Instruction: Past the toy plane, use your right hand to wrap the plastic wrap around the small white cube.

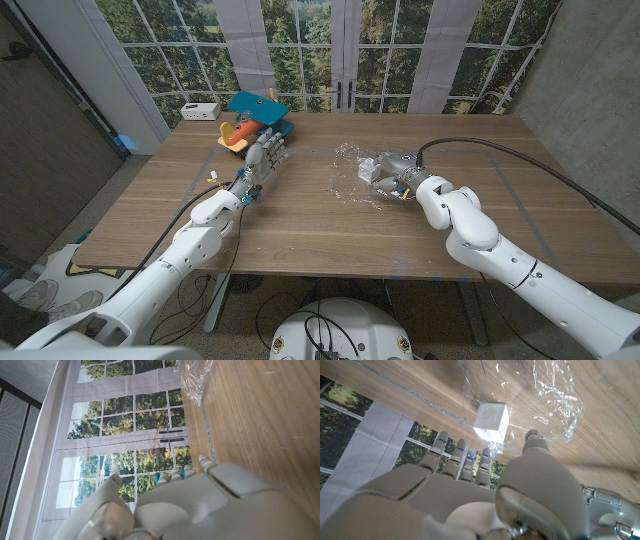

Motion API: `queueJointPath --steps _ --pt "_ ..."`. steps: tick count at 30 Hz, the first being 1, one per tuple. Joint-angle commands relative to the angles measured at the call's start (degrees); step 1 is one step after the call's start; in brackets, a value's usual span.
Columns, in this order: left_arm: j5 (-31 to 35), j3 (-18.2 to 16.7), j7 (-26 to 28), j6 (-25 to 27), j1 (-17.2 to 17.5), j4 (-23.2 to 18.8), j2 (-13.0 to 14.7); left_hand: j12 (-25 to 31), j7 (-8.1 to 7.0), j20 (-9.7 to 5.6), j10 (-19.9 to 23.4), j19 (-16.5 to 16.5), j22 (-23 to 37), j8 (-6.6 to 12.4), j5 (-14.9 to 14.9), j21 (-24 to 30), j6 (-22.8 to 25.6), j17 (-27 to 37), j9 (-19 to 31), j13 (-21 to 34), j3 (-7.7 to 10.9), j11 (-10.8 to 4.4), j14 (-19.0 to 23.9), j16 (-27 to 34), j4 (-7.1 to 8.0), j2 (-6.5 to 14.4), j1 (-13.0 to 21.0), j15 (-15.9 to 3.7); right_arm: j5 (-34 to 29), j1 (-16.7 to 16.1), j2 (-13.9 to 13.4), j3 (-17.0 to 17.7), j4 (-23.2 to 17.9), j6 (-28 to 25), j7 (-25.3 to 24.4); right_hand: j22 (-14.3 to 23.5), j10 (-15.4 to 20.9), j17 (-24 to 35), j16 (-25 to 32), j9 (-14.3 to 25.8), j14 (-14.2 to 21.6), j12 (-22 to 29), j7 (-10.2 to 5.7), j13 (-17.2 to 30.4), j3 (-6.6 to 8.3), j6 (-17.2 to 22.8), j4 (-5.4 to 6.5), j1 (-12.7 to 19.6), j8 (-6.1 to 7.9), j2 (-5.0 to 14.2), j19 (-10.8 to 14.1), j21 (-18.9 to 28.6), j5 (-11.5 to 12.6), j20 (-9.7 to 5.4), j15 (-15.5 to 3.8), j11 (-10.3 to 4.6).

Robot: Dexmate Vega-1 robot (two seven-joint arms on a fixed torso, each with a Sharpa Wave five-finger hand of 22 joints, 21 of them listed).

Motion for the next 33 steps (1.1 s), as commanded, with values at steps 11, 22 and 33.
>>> queueJointPath --steps 11,22,33 --pt "-0.04 0.24 -0.76 -0.06 -1.01 1.66 -0.68 -0.17 -0.42 0.10 -9.66 0.12 0.22 0.16 0.15 -0.10 -6.02 0.14 0.14 0.17 -0.19 0.43 -9.86 0.10 0.10 0.89 0.46 0.16 6.40 -1.33 -4.44 -2.59 -3.34 5.23 -16.29 -0.18 3.23 -0.40 -0.50 0.11 0.24 0.08 -4.04 0.26 0.37 9.97 -2.29 2.25 2.25 -0.51 0.35 -0.31 0.51 -0.17 -0.97 -1.32" --pt "-0.29 -0.14 -1.02 -0.69 -0.37 1.18 -0.52 -0.17 -0.60 0.55 -9.66 0.08 0.22 0.11 0.15 -0.13 -6.15 0.14 0.14 0.16 -0.20 0.32 -9.79 0.12 0.10 0.91 0.48 0.23 0.71 -0.48 -1.26 -6.60 -1.15 4.02 -18.89 -0.15 10.78 -0.34 0.48 0.16 4.23 2.31 -3.09 0.77 1.14 20.84 -3.95 5.42 5.27 -0.58 4.37 0.93 1.41 -2.28 -2.96 -2.63" --pt "-0.19 -0.25 -1.00 -0.57 -0.31 0.81 -0.12 -0.17 -0.64 0.53 -9.63 0.11 0.22 0.12 0.14 -0.12 -6.16 0.14 0.14 0.16 -0.23 0.37 -9.79 0.11 0.10 0.89 0.49 0.22 2.40 1.12 1.05 -8.25 1.55 4.24 -17.22 -0.16 10.83 -0.01 0.46 0.19 4.02 2.01 -1.76 0.84 0.55 22.44 -3.25 4.50 5.70 -0.73 4.41 0.85 1.29 -2.03 -2.54 -2.22"
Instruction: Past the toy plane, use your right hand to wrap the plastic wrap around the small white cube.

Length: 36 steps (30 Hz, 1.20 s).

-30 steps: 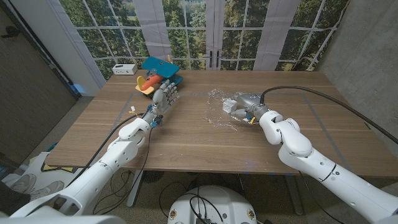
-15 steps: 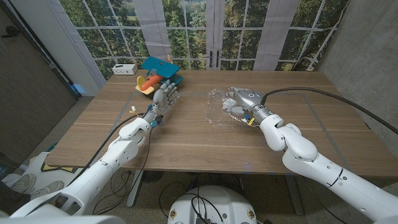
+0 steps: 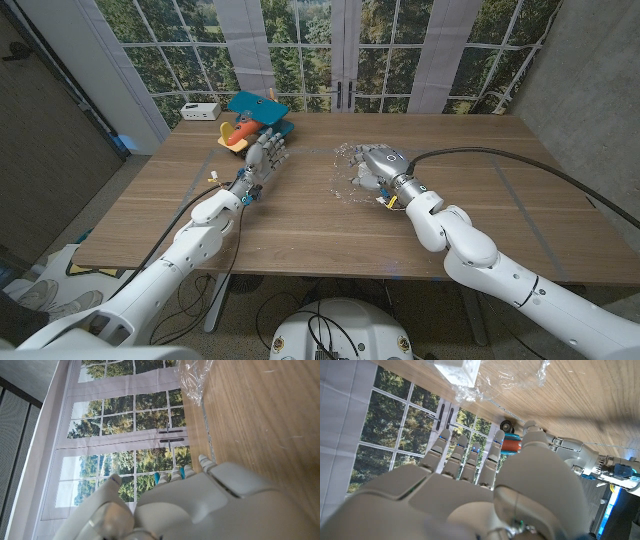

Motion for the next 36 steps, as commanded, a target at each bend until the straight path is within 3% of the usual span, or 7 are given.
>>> queueJointPath --steps 1,6,11,18,28,36 --pt "-0.04 -0.16 -0.12 -0.06 0.08 -0.34 0.30 -0.18 -0.32 0.53 -9.66 0.11 0.22 0.11 0.14 -0.13 -5.88 0.14 0.14 0.16 -0.23 0.39 -9.80 0.10 0.10 0.89 0.49 0.21 -0.15 1.81 2.90 -2.79 2.97 -0.57 0.79 0.11 0.32 0.44 0.14 0.20 -0.24 0.17 0.59 0.31 -0.90 0.43 0.45 -0.77 0.09 -0.08 0.07 0.26 0.17 0.14 -2.15 0.55" --pt "-0.06 -0.17 -0.59 -0.54 0.28 -0.70 0.34 -0.17 -0.33 0.56 -9.63 0.11 0.22 0.10 0.14 -0.13 -5.91 0.14 0.14 0.16 -0.24 0.31 -9.83 0.09 0.10 0.88 0.49 0.18 -2.22 2.09 5.16 -4.17 5.10 -3.17 -1.74 0.16 2.06 0.92 0.67 0.26 0.59 0.43 1.19 0.33 -2.19 3.07 1.51 -2.69 0.83 -0.59 -0.05 0.14 -0.28 0.03 -2.51 0.74" --pt "-0.15 -0.38 -0.23 -0.77 0.41 -0.66 0.23 -0.17 -0.36 0.54 -9.63 0.11 0.22 0.11 0.14 -0.13 -5.90 0.14 0.14 0.16 -0.25 0.29 -9.83 0.09 0.10 0.87 0.49 0.16 -3.03 3.45 7.21 -5.63 7.48 -5.15 -1.92 0.18 2.34 1.04 0.74 0.27 0.68 0.42 1.06 0.37 -2.77 3.34 1.69 -3.22 0.85 -1.14 -0.01 0.13 -0.49 -0.42 -2.85 0.56" --pt "-0.24 -0.55 0.20 -0.64 0.52 -0.51 0.25 -0.15 -0.39 0.52 -9.59 0.24 0.21 0.15 0.14 -0.08 -5.81 0.14 0.14 0.16 -0.27 0.41 -9.75 0.12 0.09 0.85 0.50 0.10 -2.56 6.04 8.02 -7.48 10.31 -4.85 -1.07 0.20 2.19 1.19 0.68 0.31 0.40 0.15 1.06 0.47 -2.71 3.24 1.40 -2.43 0.68 -0.84 0.04 0.10 -0.49 -0.37 -2.69 0.65" --pt "-0.28 -0.60 0.26 -0.49 0.22 0.06 0.17 -0.16 -0.39 0.49 -9.59 0.22 0.21 0.15 0.13 -0.10 -5.82 0.14 0.14 0.16 -0.30 0.43 -9.76 0.11 0.08 0.80 0.50 0.11 -2.22 8.34 9.52 -9.92 13.07 -5.53 -0.62 0.24 1.96 1.60 0.65 0.39 -0.09 -0.23 1.81 0.63 -4.02 4.29 2.39 -4.31 0.90 -1.38 -0.33 -0.10 -0.95 0.26 -1.92 1.21" --pt "-0.47 -0.53 -0.28 -0.63 -0.15 1.06 -0.23 -0.15 -0.51 0.52 -9.57 0.19 0.21 0.09 0.13 -0.12 -5.97 0.14 0.14 0.16 -0.34 0.38 -9.78 0.10 0.08 0.77 0.49 0.10 -1.68 9.41 10.30 -11.39 14.49 -5.52 -1.48 0.28 2.56 1.81 0.75 0.45 0.09 -0.24 1.99 0.69 -3.93 4.89 2.43 -3.93 1.06 -0.64 0.31 0.12 -0.87 -0.16 -1.98 1.49"
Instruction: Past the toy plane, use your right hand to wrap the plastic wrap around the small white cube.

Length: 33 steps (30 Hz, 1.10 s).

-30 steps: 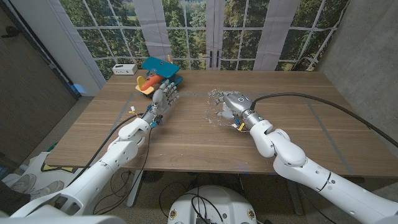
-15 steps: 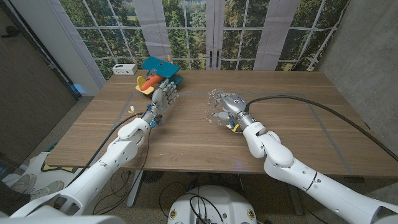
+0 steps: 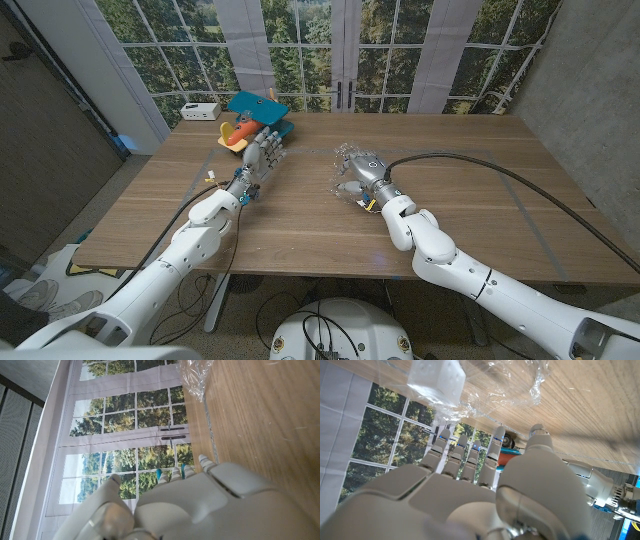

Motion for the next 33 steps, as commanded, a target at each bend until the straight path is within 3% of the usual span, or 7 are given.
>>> queueJointPath --steps 1,17,33 --pt "-0.27 -0.03 -0.26 -0.01 -0.45 1.11 -0.48 -0.16 -0.57 0.55 -9.58 0.15 0.21 0.07 0.13 -0.13 -6.05 0.14 0.14 0.16 -0.34 0.40 -9.79 0.10 0.08 0.76 0.49 0.10 0.12 2.42 1.70 -3.08 3.22 -0.54 -0.61 0.12 0.66 0.23 0.24 0.16 0.10 -0.23 0.08 0.16 -0.06 1.05 -0.01 -0.14 0.48 0.60 0.75 0.16 0.02 0.04 -1.82 0.56" --pt "-0.36 -0.58 0.26 -0.10 0.39 0.41 0.05 -0.16 -0.63 0.50 -9.57 0.16 0.21 0.06 0.13 -0.13 -6.16 0.15 0.14 0.16 -0.40 0.46 -9.75 0.11 0.11 0.73 0.45 0.13 -4.31 4.17 3.15 -7.06 6.39 -3.80 -0.28 0.16 1.75 0.25 0.34 0.32 1.04 -0.23 0.68 0.29 -0.08 3.40 -0.62 1.18 1.46 0.73 0.79 0.12 0.14 -0.09 -2.30 0.44" --pt "-0.31 -0.68 0.50 0.37 0.65 -0.48 0.66 -0.19 -0.61 0.07 -9.65 -0.90 0.19 0.06 0.12 -0.54 -6.30 0.15 0.15 0.17 -0.46 0.54 -9.87 0.07 0.13 0.70 0.42 0.12 -3.15 6.34 3.85 -8.64 9.45 -3.36 2.40 0.16 4.01 0.38 0.74 0.32 2.64 0.14 2.17 0.19 -0.15 5.92 -0.62 1.64 2.39 1.34 1.97 0.54 0.27 -0.03 -2.65 0.54"
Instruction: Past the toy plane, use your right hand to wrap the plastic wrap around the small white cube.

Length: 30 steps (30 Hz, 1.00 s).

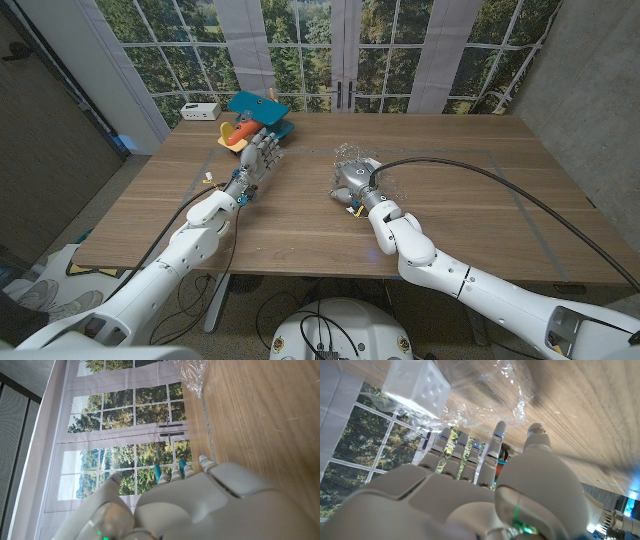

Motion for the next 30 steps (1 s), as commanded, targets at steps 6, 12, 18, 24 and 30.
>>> queueJointPath --steps 6,12,18,24,30 --pt "0.03 -0.18 0.06 0.31 0.33 -0.58 0.65 -0.26 -0.34 -0.04 -9.85 -0.52 0.19 0.03 0.12 -0.23 -6.75 0.15 0.14 0.17 -0.24 0.45 -10.01 0.02 -0.10 0.71 0.42 0.12 0.85 1.89 0.65 -1.72 3.79 1.04 -0.60 0.15 2.47 0.04 0.55 0.02 2.28 0.69 -0.38 0.10 1.25 3.20 -1.36 2.98 1.18 2.12 1.64 0.86 0.67 -0.70 -3.89 -0.51" --pt "-0.01 -0.36 0.43 0.61 0.59 -0.90 0.98 -0.28 -0.39 -0.09 -9.93 -0.56 0.18 0.01 0.12 -0.22 -6.87 0.15 0.14 0.17 -0.26 0.65 -10.16 -0.01 -0.10 0.71 0.41 0.26 2.17 1.12 1.03 -1.15 5.34 3.06 -7.67 0.08 7.37 -0.06 1.44 0.08 6.59 1.97 -0.67 0.26 5.55 8.66 -3.62 10.04 3.40 7.06 4.44 1.95 0.82 -2.58 -6.60 -1.68" --pt "-0.10 -0.24 0.01 0.72 0.35 -0.56 0.92 -0.28 -0.33 -0.10 -9.96 -0.60 0.18 0.02 0.11 -0.21 -6.93 0.15 0.14 0.18 -0.28 0.61 -10.19 0.00 -0.10 0.70 0.41 0.27 2.94 -0.02 1.46 -0.29 6.33 3.49 -14.53 0.01 9.79 -0.17 1.56 0.07 8.57 2.51 0.29 0.39 8.36 11.16 -3.77 13.14 4.55 8.25 5.28 2.32 0.22 -3.95 -8.26 -2.60" --pt "-0.16 -0.04 -0.67 0.65 -0.19 0.23 0.64 -0.29 -0.33 -0.11 -10.02 -0.60 0.17 0.04 0.11 -0.20 -6.96 0.15 0.14 0.18 -0.30 0.62 -10.23 0.01 -0.11 0.70 0.41 0.27 5.47 -1.64 0.92 2.02 5.63 5.27 -22.28 -0.04 11.05 -0.35 1.66 0.04 9.95 2.86 0.42 0.54 9.09 11.61 -3.57 13.68 4.81 7.80 5.33 2.36 -0.23 -3.73 -8.68 -2.90" --pt "-0.24 0.12 -1.16 0.57 -0.70 1.04 0.25 -0.26 -0.31 -0.80 -10.00 -0.58 0.17 0.08 0.10 -0.17 -6.91 0.15 0.14 0.18 -0.32 0.67 -10.22 0.03 -0.11 0.71 0.42 0.31 4.99 -2.30 0.87 3.05 5.09 3.83 -26.16 -0.07 11.20 -0.47 1.55 0.02 10.42 2.82 0.28 0.63 9.48 11.69 -3.35 13.81 4.90 7.65 5.43 2.40 -0.53 -3.65 -8.91 -2.83"
